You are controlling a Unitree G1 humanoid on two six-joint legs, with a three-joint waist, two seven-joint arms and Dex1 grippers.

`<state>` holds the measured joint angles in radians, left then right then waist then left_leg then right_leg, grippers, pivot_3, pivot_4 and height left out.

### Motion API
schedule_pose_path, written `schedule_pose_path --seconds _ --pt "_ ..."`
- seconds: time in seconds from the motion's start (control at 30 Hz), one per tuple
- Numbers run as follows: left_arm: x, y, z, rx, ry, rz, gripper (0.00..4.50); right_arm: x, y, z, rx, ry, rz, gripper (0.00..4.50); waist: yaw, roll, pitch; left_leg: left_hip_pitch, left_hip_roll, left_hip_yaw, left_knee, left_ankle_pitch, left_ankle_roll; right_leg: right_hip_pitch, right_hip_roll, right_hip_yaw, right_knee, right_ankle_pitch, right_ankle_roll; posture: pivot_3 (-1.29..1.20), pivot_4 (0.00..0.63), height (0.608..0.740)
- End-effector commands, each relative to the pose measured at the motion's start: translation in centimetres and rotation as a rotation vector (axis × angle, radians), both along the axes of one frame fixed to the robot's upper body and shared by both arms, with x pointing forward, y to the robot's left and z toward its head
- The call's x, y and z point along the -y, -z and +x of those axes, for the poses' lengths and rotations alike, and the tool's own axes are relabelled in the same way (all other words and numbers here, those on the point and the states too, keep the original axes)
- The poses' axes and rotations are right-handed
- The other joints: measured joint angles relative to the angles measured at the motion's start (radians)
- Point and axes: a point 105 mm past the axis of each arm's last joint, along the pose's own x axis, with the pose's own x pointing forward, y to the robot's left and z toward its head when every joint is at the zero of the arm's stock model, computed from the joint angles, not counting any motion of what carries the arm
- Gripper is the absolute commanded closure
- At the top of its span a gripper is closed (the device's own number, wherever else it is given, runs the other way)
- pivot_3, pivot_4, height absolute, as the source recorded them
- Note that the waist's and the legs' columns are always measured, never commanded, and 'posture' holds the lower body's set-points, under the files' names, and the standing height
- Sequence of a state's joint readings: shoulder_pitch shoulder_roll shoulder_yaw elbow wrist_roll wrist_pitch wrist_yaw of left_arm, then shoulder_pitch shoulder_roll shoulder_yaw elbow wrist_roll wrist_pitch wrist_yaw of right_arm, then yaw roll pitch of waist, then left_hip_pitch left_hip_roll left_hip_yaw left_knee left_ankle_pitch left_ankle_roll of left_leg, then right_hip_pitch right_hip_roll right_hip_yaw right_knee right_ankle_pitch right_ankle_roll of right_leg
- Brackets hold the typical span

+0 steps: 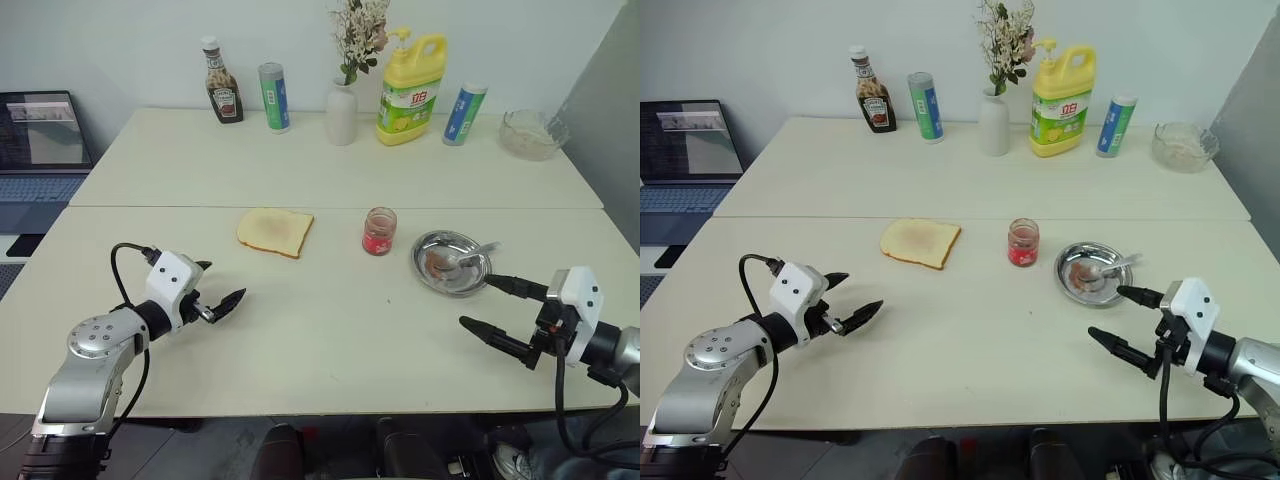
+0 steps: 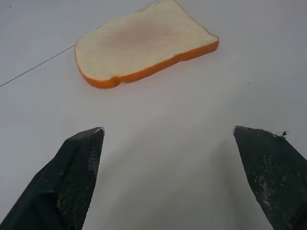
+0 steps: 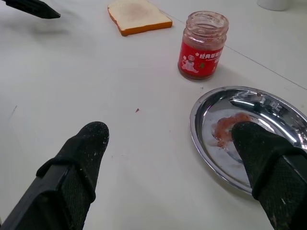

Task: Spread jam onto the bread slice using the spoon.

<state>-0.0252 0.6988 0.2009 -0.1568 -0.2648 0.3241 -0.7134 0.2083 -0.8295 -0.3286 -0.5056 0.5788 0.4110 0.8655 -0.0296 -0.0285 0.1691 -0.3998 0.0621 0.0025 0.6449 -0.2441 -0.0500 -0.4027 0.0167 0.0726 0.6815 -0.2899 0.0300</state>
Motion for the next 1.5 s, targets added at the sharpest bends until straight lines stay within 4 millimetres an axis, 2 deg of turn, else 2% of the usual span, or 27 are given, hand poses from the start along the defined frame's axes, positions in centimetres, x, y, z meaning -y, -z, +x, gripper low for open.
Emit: schedule_pose_path --seconds 0.03,0.17,0.43,0.57,0.8,1.07,1.27,1.33,1.5 --pt "1.5 -1.5 -0.5 0.070 0.079 -0.010 0.00 -0.4 -0.7 0.2 0.032 -0.016 -0.003 0.02 0.000 0.000 0.000 0.000 0.000 0.000 0.000 0.000 0.000 0.000 0.000 0.000 0.000 0.000 0.000 0.00 0.150 0.740" --pt "1.2 -0.8 -0.8 0.028 0.055 0.014 0.00 -0.5 -0.5 0.1 0.029 -0.018 -0.006 0.02 0.000 0.000 0.000 0.000 0.000 0.000 0.000 0.000 0.000 0.000 0.000 0.000 0.000 0.000 0.000 0.00 0.150 0.740" --pt "0.3 -1.1 -0.2 0.042 -0.014 -0.016 0.00 -0.7 -0.2 0.0 0.018 -0.034 -0.004 0.02 0.000 0.000 0.000 0.000 0.000 0.000 0.000 0.000 0.000 0.000 0.000 0.000 0.000 0.000 0.000 0.00 0.150 0.740" --pt "0.1 -0.7 -0.6 0.030 -0.015 -0.009 0.00 0.3 0.5 -0.4 0.000 -0.002 -0.006 0.02 0.000 0.000 0.000 0.000 0.000 0.000 0.000 0.000 0.000 0.000 0.000 0.000 0.000 0.000 0.000 0.00 0.150 0.740" --pt "0.7 -0.7 -1.8 0.015 0.051 -0.070 0.00 1.7 2.2 -1.1 -0.032 0.028 -0.037 0.02 0.000 0.000 0.000 0.001 0.000 0.000 0.000 0.000 0.000 0.000 0.000 0.000 0.001 0.000 0.000 0.00 0.150 0.740" --pt "0.0 -0.2 -1.6 0.007 0.023 -0.050 0.00 1.6 2.3 -0.8 -0.021 0.029 -0.040 0.02 0.000 0.000 0.000 0.001 0.000 0.000 0.001 0.000 0.000 0.001 0.000 0.000 0.001 0.000 0.000 0.00 0.150 0.740" --pt "-1.6 -0.9 0.2 0.085 -0.128 -0.063 0.00 0.3 1.3 -0.5 0.012 0.007 -0.019 0.02 0.000 0.000 0.000 0.001 0.000 0.000 0.001 0.000 0.000 0.001 0.000 0.000 0.001 0.000 0.000 0.00 0.150 0.740" --pt "-2.2 -1.5 1.2 0.103 -0.213 -0.156 0.00 -0.6 0.6 -0.4 0.031 -0.022 -0.012 0.02 0.001 0.000 0.000 0.001 0.000 0.000 0.001 0.000 0.000 0.001 0.000 0.000 0.001 0.000 0.000 0.00 0.150 0.740" --pt "-2.1 -2.3 3.7 0.087 -0.332 -0.328 0.00 -2.9 -1.3 0.1 0.078 -0.082 -0.003 0.02 0.001 -0.001 0.000 0.001 0.000 -0.001 0.002 0.000 0.000 0.002 0.000 0.000 0.001 0.001 0.000 0.00 0.150 0.740"
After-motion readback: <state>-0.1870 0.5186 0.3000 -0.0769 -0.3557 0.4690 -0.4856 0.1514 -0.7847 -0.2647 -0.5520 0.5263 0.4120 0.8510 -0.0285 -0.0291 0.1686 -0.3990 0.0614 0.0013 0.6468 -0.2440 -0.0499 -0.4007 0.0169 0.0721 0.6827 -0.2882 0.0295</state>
